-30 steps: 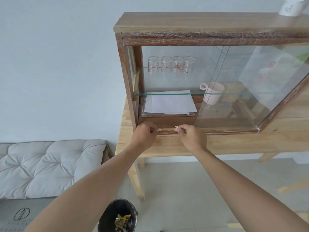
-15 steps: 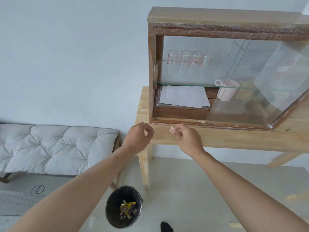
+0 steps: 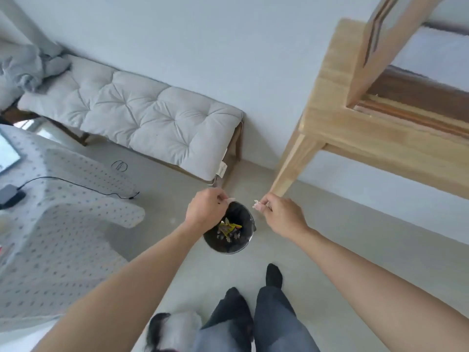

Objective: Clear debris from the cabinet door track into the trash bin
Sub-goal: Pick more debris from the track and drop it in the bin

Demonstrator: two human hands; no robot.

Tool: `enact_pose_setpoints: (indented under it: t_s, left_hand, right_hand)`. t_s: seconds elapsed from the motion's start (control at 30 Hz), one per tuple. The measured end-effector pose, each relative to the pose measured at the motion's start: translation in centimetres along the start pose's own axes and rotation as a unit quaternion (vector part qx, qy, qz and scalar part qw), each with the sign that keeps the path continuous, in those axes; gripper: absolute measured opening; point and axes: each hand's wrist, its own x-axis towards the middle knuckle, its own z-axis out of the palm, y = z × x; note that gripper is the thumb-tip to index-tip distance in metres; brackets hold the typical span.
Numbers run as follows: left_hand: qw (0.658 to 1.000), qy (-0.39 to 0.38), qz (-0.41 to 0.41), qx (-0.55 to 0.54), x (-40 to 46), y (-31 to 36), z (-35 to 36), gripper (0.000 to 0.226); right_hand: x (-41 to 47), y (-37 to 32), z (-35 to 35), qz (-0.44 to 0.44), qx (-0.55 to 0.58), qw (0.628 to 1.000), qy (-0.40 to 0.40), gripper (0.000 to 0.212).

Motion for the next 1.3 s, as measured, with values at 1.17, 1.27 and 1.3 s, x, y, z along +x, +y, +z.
enact_pose_setpoints:
  t_s: [1.17, 1.27, 1.3]
  left_hand:
    - [0.998, 0.045, -0.010, 0.032, 2.2, 2.3, -2.4, 0.036]
    - [0.997, 0.061, 0.042, 0.019, 0.0, 7.2, -6.8, 0.042]
    - [0.995, 0.069, 0.063, 0.018, -0.6, 8.9, -7.9, 0.039]
  right_hand:
    - [2.0, -4.9, -2.6, -0.001, 0.018, 0.998, 0.068, 0.051]
    - [-1.3, -7.6, -8.4, -0.014, 0.045, 0.992, 0.119, 0.047]
    - [-2.4, -8.1, -10.2, -0.017, 0.053, 0.989, 0.139, 0.044]
